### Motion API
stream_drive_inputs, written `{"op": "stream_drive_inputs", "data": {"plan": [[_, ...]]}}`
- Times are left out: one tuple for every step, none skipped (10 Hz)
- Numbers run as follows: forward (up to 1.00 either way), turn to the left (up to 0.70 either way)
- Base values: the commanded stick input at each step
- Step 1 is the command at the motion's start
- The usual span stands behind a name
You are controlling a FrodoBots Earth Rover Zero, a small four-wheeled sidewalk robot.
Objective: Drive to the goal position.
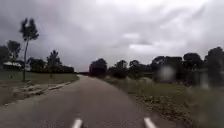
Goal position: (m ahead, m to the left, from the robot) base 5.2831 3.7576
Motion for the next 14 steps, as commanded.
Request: {"op": "stream_drive_inputs", "data": {"plan": [[0.84, 0.06], [0.84, 0.06], [0.84, 0.05], [0.84, 0.05], [0.84, 0.05], [0.84, 0.04], [0.84, 0.04], [0.84, 0.08], [0.84, 0.13], [0.84, 0.17], [0.84, 0.21], [0.84, 0.26], [0.84, 0.30], [0.84, 0.33]]}}
